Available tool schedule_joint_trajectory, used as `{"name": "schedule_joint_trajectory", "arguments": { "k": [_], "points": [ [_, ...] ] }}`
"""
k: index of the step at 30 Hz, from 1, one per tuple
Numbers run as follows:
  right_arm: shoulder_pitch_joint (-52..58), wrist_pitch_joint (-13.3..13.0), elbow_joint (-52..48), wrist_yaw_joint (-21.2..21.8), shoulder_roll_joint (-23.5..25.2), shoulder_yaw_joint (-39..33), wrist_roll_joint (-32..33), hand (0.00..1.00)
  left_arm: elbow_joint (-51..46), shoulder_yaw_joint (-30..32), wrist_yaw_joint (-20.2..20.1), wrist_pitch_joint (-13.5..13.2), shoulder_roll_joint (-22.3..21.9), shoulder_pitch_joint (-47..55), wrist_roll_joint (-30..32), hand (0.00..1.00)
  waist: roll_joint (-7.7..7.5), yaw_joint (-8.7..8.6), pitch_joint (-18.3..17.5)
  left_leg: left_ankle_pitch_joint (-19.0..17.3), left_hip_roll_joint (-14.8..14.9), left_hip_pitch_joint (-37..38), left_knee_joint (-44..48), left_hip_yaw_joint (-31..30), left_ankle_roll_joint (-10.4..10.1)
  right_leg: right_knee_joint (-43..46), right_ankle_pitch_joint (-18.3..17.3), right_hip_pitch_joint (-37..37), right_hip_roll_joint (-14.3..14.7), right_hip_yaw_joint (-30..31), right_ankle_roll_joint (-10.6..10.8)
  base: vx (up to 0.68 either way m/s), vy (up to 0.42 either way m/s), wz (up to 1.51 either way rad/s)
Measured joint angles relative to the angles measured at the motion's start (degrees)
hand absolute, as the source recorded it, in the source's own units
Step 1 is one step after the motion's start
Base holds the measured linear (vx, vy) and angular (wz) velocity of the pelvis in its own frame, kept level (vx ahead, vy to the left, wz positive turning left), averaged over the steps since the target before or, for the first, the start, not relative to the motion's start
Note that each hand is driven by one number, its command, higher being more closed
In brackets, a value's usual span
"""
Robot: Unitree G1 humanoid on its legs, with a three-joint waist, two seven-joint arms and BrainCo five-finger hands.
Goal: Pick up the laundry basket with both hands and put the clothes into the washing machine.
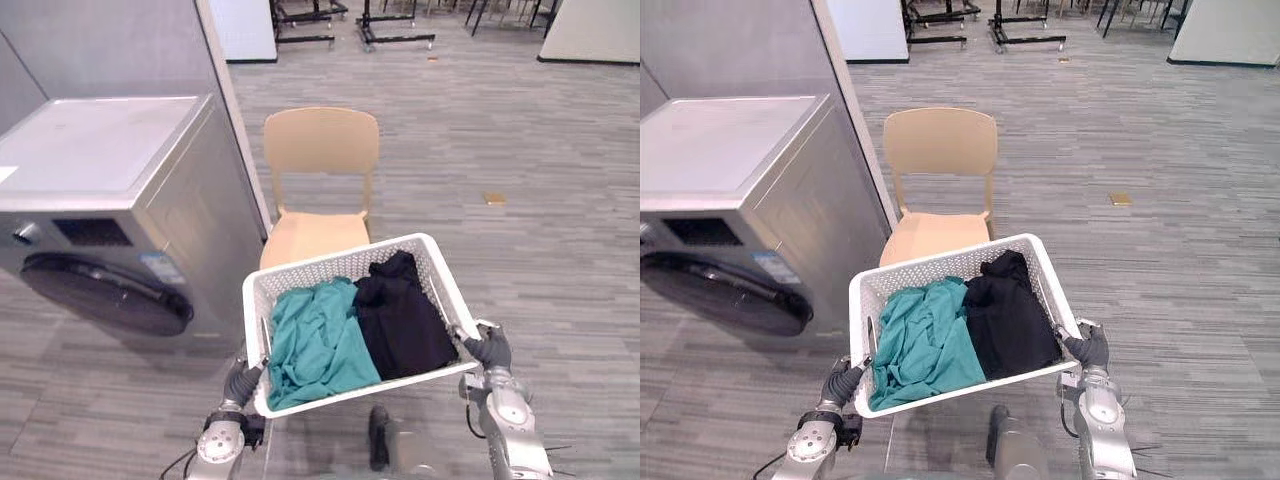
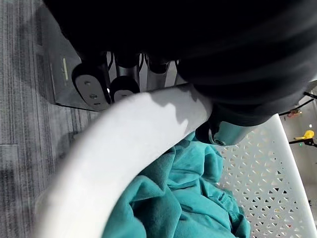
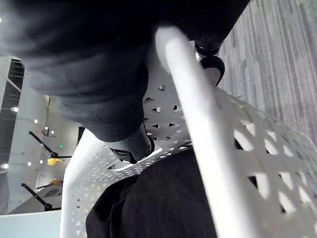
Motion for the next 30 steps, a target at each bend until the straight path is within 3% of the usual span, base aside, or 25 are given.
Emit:
{"name": "schedule_joint_trajectory", "arguments": {
  "k": [1, 2, 3, 4, 6, 7, 8, 9, 10, 11, 14, 20, 24, 27, 28, 30],
  "points": [
    [0.53, -0.09, -1.58, -0.01, 0.18, 0.08, 0.06, 1.0, -1.03, -0.09, -0.03, -0.33, -0.07, 1.6, -0.04, 1.0, 0.42, 0.92, 0.23, 1.45, 3.43, -3.75, 9.63, 0.93, 0.45, -1.97, -1.26, 3.23, 1.47, 0.75, -0.81, 0.42, -0.111, -0.39],
    [0.45, -0.1, -1.82, -0.08, 0.18, 0.05, 0.18, 1.0, -1.41, -0.25, -0.06, -0.44, -0.04, 1.9, -0.04, 1.0, 0.85, 0.93, 0.2, -0.26, 4.67, -5.91, 12.69, 1.01, 1.28, -3.04, -1.65, 4.45, 2.16, 1.0, -0.92, 0.42, -0.053, -0.4],
    [0.15, -0.09, -1.81, -0.12, 0.17, 0.05, 0.48, 1.0, -2.01, -0.07, -0.08, -0.57, -0.17, 1.91, -0.04, 1.0, 0.87, 1.27, 0.2, -3.86, 5.95, -9.12, 14.51, 1.59, 3.44, -4.87, -2.15, 6.83, 2.66, 1.89, -0.89, 0.27, -0.012, -0.26],
    [0.12, -0.11, -1.79, -0.12, 0.15, 0.05, 0.51, 1.0, -2.02, -0.03, -0.08, -0.7, -0.15, 1.79, -0.04, 1.0, 0.76, 1.54, 0.19, -5.63, 6.13, -10.32, 13.55, 2.07, 3.89, -5.98, -2.16, 7.83, 2.67, 2.6, -0.87, 0.34, 0.002, -0.47],
    [-0.47, -0.39, -0.44, -0.12, 0.03, 0.05, 1.28, 1.0, -1.64, 0.02, -0.08, -0.99, -0.15, 1.81, -0.03, 1.0, 0.43, 2.47, 0.1, -11.36, 5.27, -13.55, 2.48, 1.45, 3.51, -9.93, -1.82, 11.32, 2.22, 5.39, -0.37, 0.38, 0.044, -0.58],
    [-0.97, -0.43, 0.61, -0.12, 0.02, 0.05, 1.5, 1.0, -1.44, 0.02, -0.08, -0.99, -0.17, 1.78, 0.01, 1.0, 0.43, 2.46, 0.09, -11.71, 4.84, -13.92, -1.15, 0.99, 3.35, -10.44, -1.34, 11.85, 2.07, 6.0, 0.5, 0.39, 0.125, -0.58],
    [-2.34, -0.54, 3.62, -0.12, -0.05, 0.05, 1.75, 1.0, -0.36, 0.15, -0.03, -1.07, -0.22, 1.49, 0.33, 1.0, 0.2, 2.44, 0.19, -12.09, 3.07, -14.23, -10.46, -0.78, 2.77, -11.33, -1.23, 12.87, 1.38, 7.25, 1.01, 0.37, 0.192, -0.59],
    [-3.75, -0.57, 6.68, -0.12, -0.09, 0.1, 1.82, 1.0, 2.14, 0.42, 0.08, -1.08, -0.35, 0.63, 0.72, 1.0, -0.22, 2.4, 0.18, -10.4, 0.55, -13.14, -23.12, -3.15, 1.37, -11.3, -1.51, 13.22, -0.02, 8.4, 2.14, 0.37, 0.216, -0.57],
    [-4.11, -0.56, 7.8, -0.12, -0.29, 0.13, 1.8, 1.0, 3.17, 0.35, 0.08, -1.08, -0.73, 0.36, 0.75, 1.0, 0.6, 2.17, -0.23, -6.86, -0.23, -11.93, -30.05, -4.23, 0.93, -11.31, -1.89, 13.49, -0.24, 8.9, 3.2, 0.36, 0.238, -0.56],
    [-4.67, -0.55, 10.57, -0.11, -0.96, 0.28, 1.77, 1.0, 5.25, 0.14, 0.23, -1.12, -0.7, -0.3, 1.17, 1.0, 0.81, 2.26, 0.03, 1.41, -0.35, -10.92, -35.15, -3.88, 1.57, -11.55, -3.23, 14.48, 0.01, 10.3, 5.6, 0.38, 0.224, -0.33],
    [-5.49, -0.36, 13.69, -0.35, 0.14, 0.73, 1.53, 1.0, 8.33, 0.07, 1.9, -1.04, 1.11, -3.58, 1.71, 1.0, -2.0, 1.85, 1.45, 1.57, -3.52, -10.42, -37.22, -2.7, 2.2, -14.37, -2.11, 14.51, -3.47, 10.79, 6.66, 0.23, 0.139, -0.1],
    [-23.07, -1.01, 18.49, -4.57, -2.58, 3.33, 1.54, 1.0, 11.11, 1.29, 8.84, -1.24, 2.72, -18.65, 0.74, 1.0, -0.47, 2.6, 8.3, 4.6, -2.8, -23.2, -37.52, -0.88, 4.0, -7.11, -1.88, -2.36, -3.55, 11.19, 7.38, -0.04, 0.075, -0.15],
    [-32.08, -1.05, 18.79, -8.08, -3.11, 4.46, 1.61, 1.0, 13.58, 3.65, 13.62, -1.4, 4.25, -30.27, -0.77, 1.0, -0.83, 3.81, 13.16, 6.74, -1.8, -28.96, -38.81, -0.06, 3.45, -1.86, -1.96, -11.75, -3.2, 11.33, 7.42, -0.17, -0.031, -0.15],
    [-35.25, -1.06, 19.53, -10.15, -2.77, 4.56, 1.76, 1.0, 17.21, 4.36, 15.17, -1.54, 5.29, -36.86, -2.0, 1.0, -1.02, 3.88, 14.01, 6.75, -1.62, -32.96, -37.22, -0.1, 3.44, 1.25, -2.37, -16.29, -3.34, 10.93, 7.31, -0.11, -0.016, 0.0],
    [-36.42, -1.05, 19.87, -10.96, -2.63, 4.56, 1.86, 0.0, 18.8, 4.43, 15.63, -1.54, 5.75, -39.27, -2.47, 0.0, -1.17, 3.88, 14.32, 6.72, -1.63, -34.22, -36.77, -0.16, 3.43, 2.04, -2.59, -17.52, -3.47, 10.73, 7.32, -0.08, 0.002, 0.06],
    [-37.67, -1.06, 19.86, -11.57, -2.29, 4.64, 2.07, 0.0, 19.61, 6.33, 16.05, -1.57, 5.82, -41.69, -3.11, 0.0, -1.68, 3.82, 14.76, 6.52, -1.54, -35.94, -36.19, -0.35, 3.17, 2.58, -2.61, -19.0, -3.54, 10.35, 7.33, -0.06, 0.009, 0.06]
  ]
}}
